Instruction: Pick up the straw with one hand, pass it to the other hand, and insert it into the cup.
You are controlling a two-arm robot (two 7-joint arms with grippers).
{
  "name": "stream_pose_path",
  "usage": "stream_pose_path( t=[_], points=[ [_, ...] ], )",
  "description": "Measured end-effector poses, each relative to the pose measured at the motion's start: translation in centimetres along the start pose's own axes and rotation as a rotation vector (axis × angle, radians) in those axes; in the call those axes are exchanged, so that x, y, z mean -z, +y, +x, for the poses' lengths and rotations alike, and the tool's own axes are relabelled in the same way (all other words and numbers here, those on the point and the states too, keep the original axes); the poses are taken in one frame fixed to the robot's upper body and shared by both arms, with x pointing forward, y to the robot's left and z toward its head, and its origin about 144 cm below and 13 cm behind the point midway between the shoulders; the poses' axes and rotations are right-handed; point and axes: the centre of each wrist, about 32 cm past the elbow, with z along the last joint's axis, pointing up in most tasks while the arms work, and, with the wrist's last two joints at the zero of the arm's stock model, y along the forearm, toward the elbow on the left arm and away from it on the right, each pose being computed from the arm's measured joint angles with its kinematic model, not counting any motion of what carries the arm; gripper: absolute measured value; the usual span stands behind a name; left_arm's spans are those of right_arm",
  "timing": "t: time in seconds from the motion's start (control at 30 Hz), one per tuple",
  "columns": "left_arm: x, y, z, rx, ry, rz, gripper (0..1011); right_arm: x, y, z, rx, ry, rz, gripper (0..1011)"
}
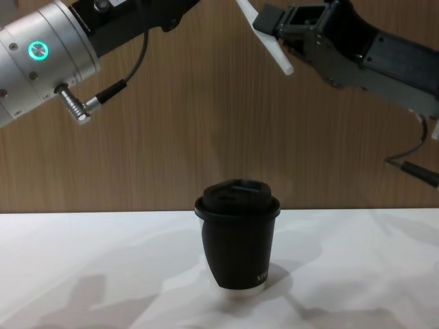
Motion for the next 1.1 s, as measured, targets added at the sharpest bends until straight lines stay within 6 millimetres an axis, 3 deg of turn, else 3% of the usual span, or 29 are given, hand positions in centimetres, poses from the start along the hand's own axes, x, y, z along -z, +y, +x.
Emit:
stream_pose_path(
  t=[0.43, 0.87, 1.07, 1.1],
  points=[
    [-0.07, 0.26, 0.21, -0.018, -0.007, -0.001, 64, 0.00, 0.00, 0.00, 0.000, 0.000, 0.000, 42],
    [0.05, 0.33, 0.26, -0.032, -0.010, 0.003, 14, 0.00, 0.00, 0.00, 0.000, 0.000, 0.000, 410],
    [0.04, 0.37, 0.22, -0.044, -0.022, 0.002, 14, 0.00, 0.00, 0.00, 0.000, 0.000, 0.000, 610],
    [0.02, 0.47, 0.16, -0.057, -0.039, 0.003, 14, 0.00, 0.00, 0.00, 0.000, 0.000, 0.000, 684]
  ],
)
